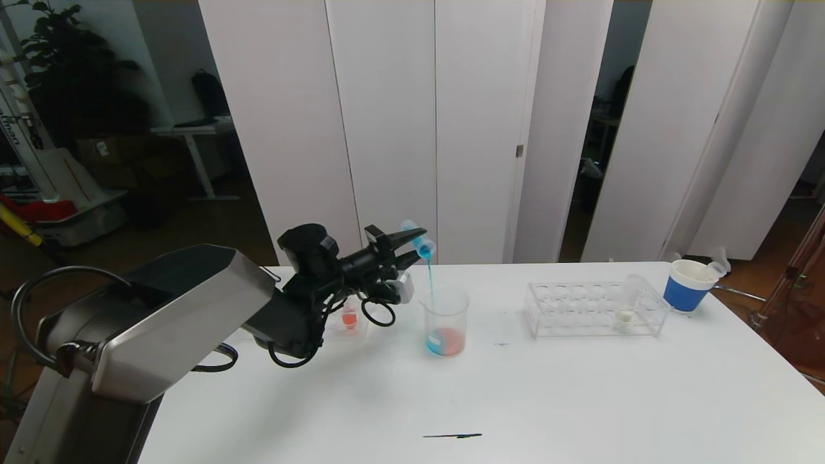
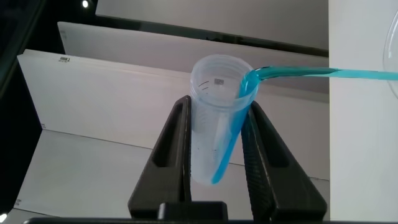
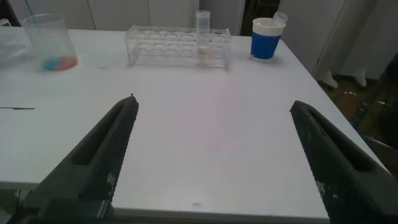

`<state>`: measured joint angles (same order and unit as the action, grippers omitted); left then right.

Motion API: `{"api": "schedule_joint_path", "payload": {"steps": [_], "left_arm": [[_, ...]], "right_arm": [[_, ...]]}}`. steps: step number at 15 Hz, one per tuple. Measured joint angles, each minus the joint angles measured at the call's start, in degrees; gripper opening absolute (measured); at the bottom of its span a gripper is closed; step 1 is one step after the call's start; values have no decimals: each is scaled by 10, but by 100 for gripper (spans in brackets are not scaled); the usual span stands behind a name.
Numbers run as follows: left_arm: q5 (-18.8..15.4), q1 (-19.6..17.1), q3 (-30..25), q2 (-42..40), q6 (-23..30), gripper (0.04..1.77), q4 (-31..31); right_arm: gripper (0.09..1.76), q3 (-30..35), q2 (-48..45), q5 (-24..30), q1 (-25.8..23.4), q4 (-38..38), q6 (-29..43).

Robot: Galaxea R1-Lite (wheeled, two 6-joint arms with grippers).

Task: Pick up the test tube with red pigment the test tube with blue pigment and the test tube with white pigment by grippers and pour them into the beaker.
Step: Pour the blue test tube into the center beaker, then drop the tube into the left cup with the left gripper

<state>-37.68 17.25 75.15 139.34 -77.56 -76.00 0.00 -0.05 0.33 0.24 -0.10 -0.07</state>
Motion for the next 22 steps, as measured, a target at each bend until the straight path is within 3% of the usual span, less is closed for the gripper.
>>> {"api": "schedule_joint_path", "payload": {"steps": [22], "left_arm": [[17,2,-3,1,-34,57,-29]], "right_arm": [[175,0,0,0,0,0,0]]}}
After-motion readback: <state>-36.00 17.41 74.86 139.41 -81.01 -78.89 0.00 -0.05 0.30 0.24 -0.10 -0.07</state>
